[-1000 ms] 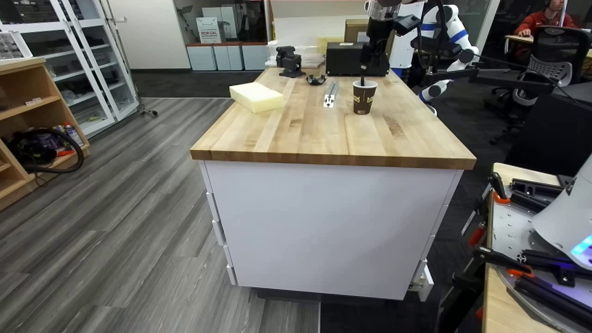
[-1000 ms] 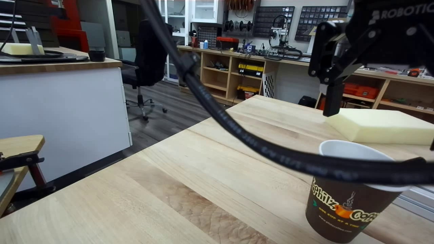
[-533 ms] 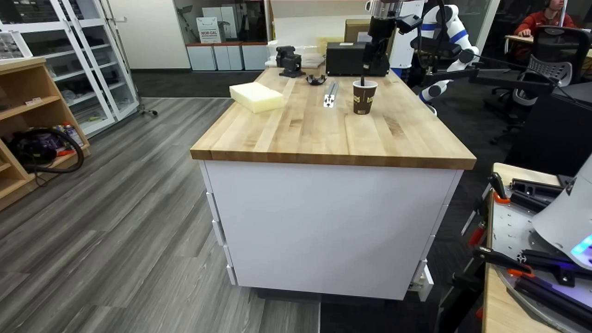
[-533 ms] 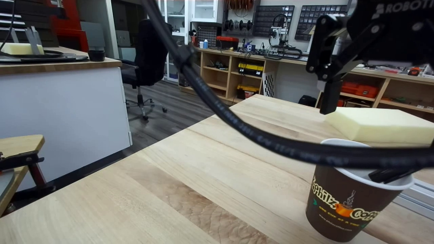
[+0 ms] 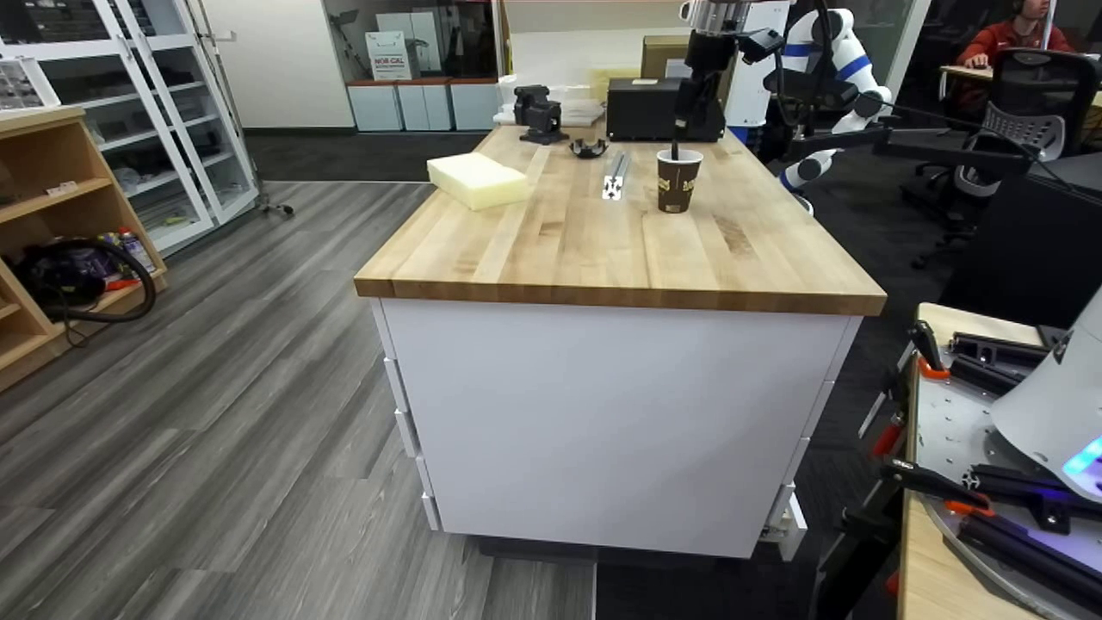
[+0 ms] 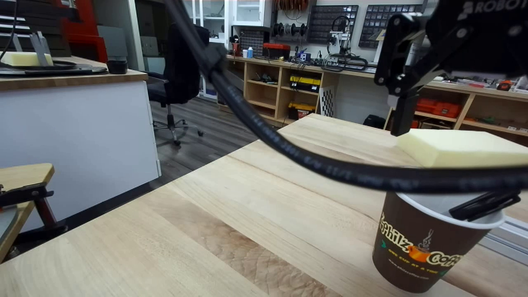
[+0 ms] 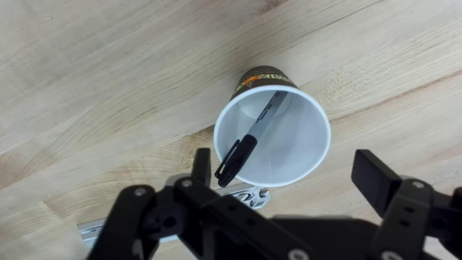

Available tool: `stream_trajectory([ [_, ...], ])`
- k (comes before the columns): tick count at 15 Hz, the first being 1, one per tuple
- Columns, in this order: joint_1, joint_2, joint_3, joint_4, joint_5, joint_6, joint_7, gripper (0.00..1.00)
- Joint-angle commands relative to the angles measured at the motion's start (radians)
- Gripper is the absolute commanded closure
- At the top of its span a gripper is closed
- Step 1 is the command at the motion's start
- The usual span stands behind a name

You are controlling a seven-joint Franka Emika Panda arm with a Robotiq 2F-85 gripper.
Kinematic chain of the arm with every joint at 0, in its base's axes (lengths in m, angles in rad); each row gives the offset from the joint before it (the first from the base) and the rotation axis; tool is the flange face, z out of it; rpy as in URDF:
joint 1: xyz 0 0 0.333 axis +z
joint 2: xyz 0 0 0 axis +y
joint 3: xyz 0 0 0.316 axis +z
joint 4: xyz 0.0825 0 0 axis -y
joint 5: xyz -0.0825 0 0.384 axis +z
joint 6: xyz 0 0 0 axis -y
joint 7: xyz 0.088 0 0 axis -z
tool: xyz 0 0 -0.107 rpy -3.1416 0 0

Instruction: Put the marker in the cup, remove it and then put it back on the table

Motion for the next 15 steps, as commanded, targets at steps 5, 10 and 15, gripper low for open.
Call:
stream_trajectory([
  [5,-0.040,0.047,0.021,0.036,0.029,0.018,-0.069,0.00],
  [10,-0.051,0.078,0.027,0.069,0.039,0.033,-0.092,0.00],
  [15,-0.064,0.120,0.033,0.114,0.034,0.032,-0.090,0.02],
])
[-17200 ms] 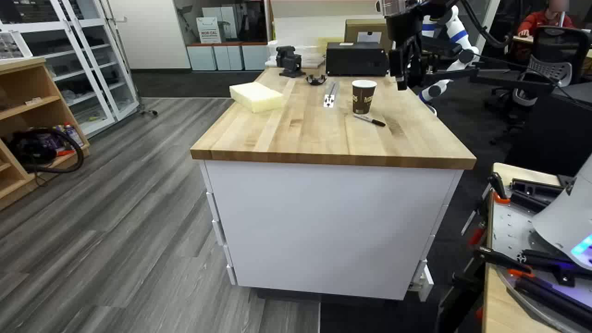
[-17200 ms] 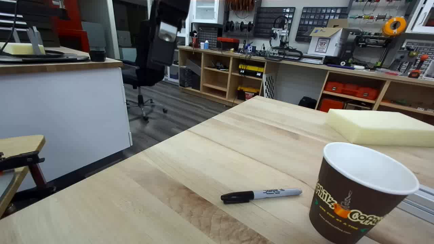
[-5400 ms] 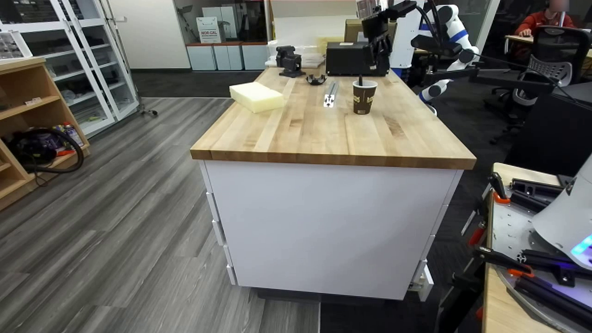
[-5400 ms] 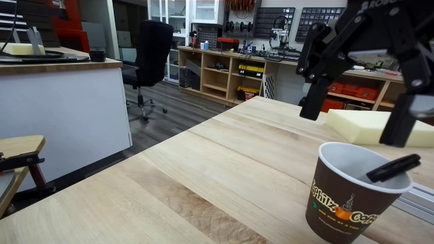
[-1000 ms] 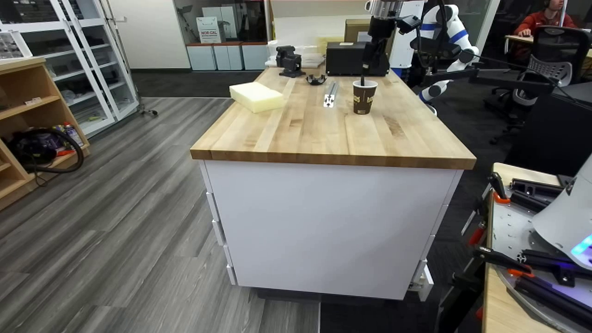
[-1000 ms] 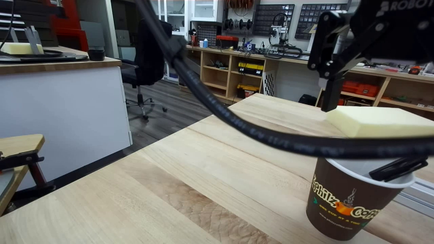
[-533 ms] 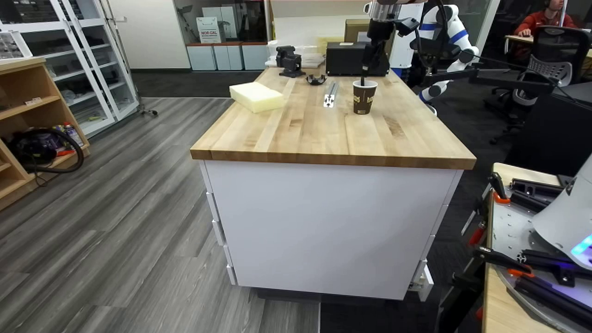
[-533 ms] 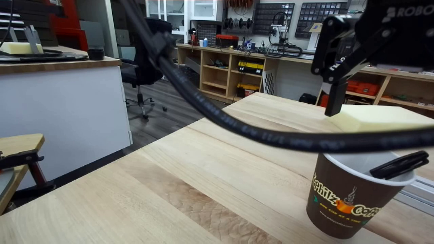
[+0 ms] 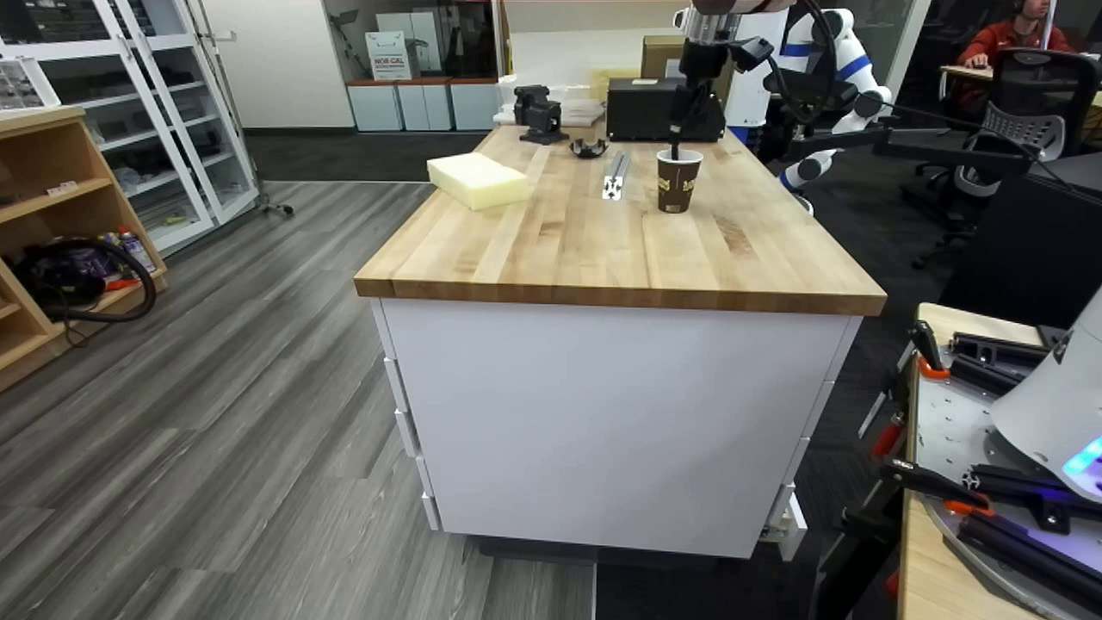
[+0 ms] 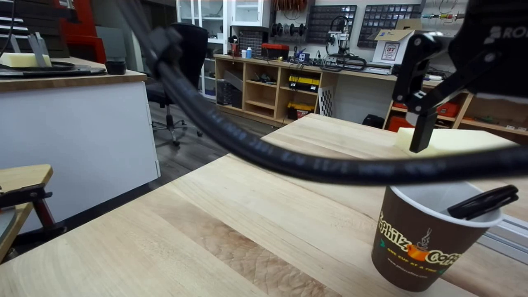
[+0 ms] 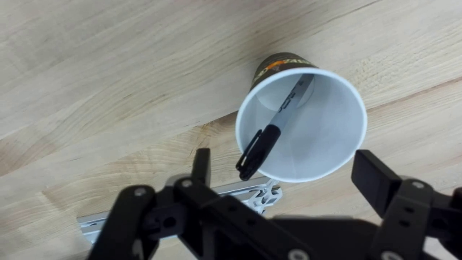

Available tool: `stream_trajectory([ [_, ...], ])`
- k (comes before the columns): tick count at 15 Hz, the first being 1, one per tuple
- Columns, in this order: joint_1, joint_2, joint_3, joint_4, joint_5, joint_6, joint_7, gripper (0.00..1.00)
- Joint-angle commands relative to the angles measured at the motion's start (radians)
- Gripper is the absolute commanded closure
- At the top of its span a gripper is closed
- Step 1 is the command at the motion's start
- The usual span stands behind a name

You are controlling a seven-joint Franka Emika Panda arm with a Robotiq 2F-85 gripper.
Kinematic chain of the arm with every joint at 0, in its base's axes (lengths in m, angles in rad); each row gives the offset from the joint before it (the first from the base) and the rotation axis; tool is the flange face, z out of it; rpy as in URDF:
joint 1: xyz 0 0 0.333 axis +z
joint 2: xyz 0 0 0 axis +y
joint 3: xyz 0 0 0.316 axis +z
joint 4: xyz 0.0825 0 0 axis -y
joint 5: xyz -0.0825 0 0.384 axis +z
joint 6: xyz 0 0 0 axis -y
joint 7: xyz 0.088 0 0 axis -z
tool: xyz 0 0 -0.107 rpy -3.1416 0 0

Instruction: Put the marker in the cup, remove it and then put it back on the table

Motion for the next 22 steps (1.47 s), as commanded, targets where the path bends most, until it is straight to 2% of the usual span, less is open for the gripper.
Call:
stream_trajectory([
  [1,-0.040,0.054,0.023,0.052,0.018,0.015,-0.040,0.16],
  [2,-0.042,0.060,0.025,0.060,0.017,0.013,-0.039,0.27],
  [13,-0.053,0.096,0.041,0.107,0.006,0.008,-0.028,0.98],
  [15,-0.050,0.095,0.040,0.108,0.000,0.006,-0.023,1.00],
  [17,-0.044,0.089,0.037,0.104,-0.010,0.000,-0.012,0.97],
  [22,-0.028,0.068,0.030,0.081,-0.043,0.003,0.011,0.97],
])
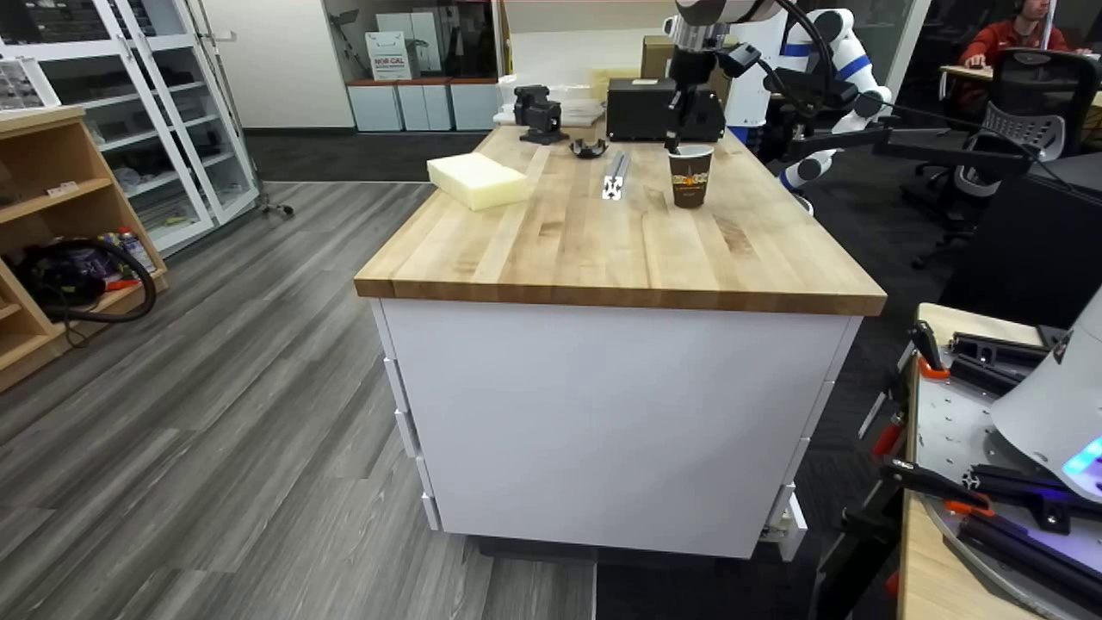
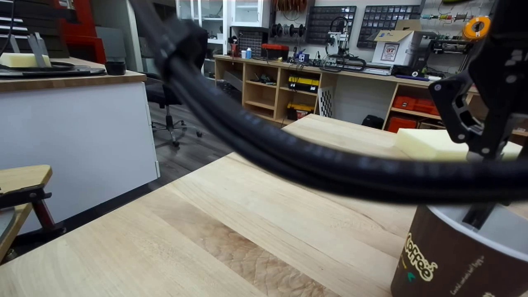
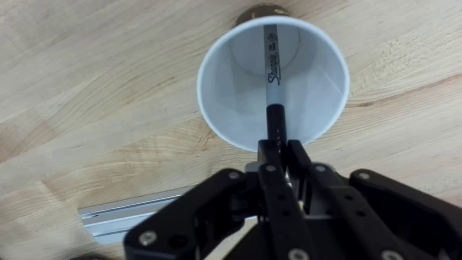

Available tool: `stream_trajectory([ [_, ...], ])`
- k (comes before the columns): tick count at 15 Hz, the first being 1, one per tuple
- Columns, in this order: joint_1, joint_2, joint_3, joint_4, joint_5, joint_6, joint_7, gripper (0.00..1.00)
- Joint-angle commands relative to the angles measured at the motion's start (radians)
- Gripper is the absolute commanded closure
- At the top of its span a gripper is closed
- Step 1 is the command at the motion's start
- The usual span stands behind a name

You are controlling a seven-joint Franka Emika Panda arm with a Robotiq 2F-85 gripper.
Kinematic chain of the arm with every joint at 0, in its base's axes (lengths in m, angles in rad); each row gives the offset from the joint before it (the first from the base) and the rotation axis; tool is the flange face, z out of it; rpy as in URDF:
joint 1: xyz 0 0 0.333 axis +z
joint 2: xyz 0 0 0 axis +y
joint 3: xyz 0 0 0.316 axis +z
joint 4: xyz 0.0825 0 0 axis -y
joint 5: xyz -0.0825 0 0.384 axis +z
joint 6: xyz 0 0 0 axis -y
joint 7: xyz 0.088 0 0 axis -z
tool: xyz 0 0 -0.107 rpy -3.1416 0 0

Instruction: Put the marker in the cup, remove it and then put it back on the table

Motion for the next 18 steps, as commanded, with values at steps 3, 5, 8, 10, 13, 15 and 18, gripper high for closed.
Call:
stream_trajectory([
  [3,0.006,-0.023,0.001,-0.019,-0.057,-0.007,0.038,0.97],
  [5,0.011,-0.032,0.000,-0.027,-0.074,-0.009,0.053,0.97],
  [8,0.017,-0.048,0.000,-0.040,-0.096,-0.012,0.074,0.97],
  [10,0.021,-0.053,0.000,-0.043,-0.107,-0.016,0.084,0.97],
  [13,0.029,-0.063,-0.002,-0.049,-0.124,-0.028,0.101,0.97],
  [15,0.036,-0.073,-0.004,-0.055,-0.141,-0.035,0.117,0.97],
  [18,0.047,-0.090,-0.009,-0.069,-0.170,-0.047,0.143,0.97],
])
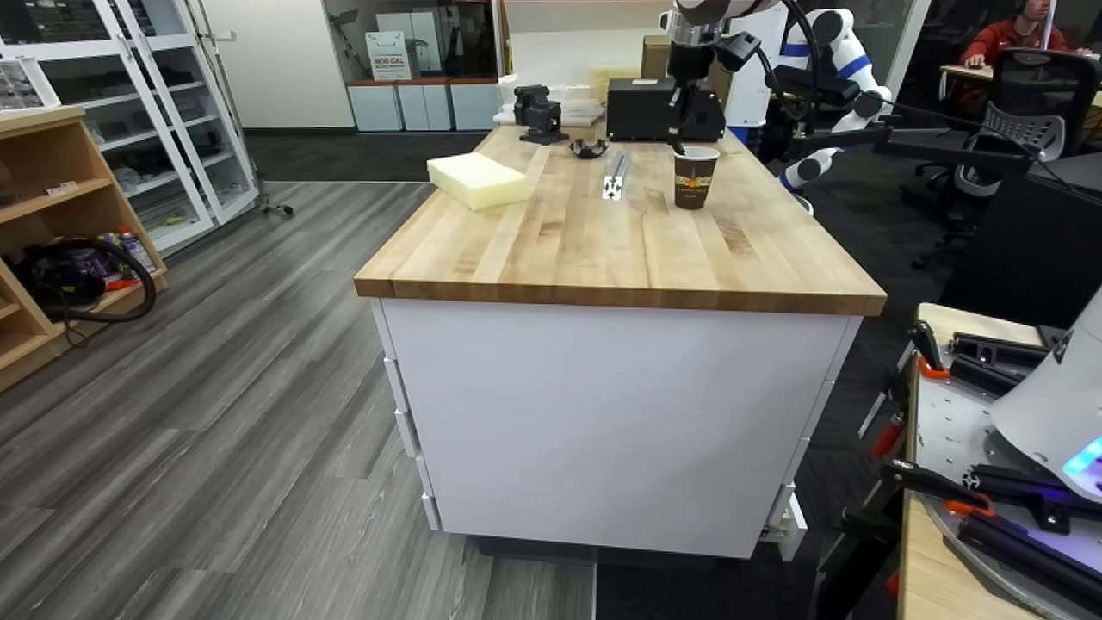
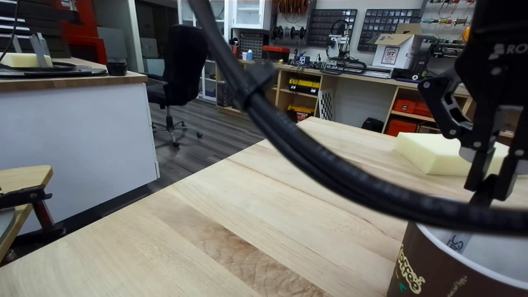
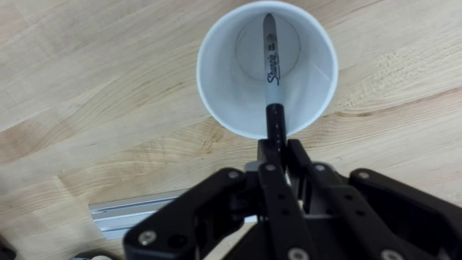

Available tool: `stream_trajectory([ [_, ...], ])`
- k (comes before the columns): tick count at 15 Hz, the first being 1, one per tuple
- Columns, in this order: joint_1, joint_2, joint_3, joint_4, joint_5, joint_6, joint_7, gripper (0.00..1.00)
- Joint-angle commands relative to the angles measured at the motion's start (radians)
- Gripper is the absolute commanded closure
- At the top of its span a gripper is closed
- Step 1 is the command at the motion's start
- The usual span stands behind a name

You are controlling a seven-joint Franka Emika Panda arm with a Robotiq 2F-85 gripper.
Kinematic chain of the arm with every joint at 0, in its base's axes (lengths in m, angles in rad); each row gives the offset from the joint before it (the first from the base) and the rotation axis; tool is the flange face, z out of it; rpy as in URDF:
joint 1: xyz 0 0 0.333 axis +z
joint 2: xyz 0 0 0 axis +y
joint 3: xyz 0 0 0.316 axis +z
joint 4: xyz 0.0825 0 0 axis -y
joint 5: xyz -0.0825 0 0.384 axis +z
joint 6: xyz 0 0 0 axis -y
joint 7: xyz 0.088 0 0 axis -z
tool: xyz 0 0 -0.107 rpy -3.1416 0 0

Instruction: Put the marker in the cup, remove it and then put it back on the table

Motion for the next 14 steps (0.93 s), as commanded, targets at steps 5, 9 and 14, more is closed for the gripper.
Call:
stream_trajectory([
  [5,0.046,-0.087,-0.017,-0.070,-0.109,-0.054,0.104,0.97],
  [9,0.067,-0.116,-0.018,-0.092,-0.162,-0.076,0.145,0.97],
  [14,0.090,-0.145,-0.018,-0.116,-0.210,-0.081,0.182,0.97],
])
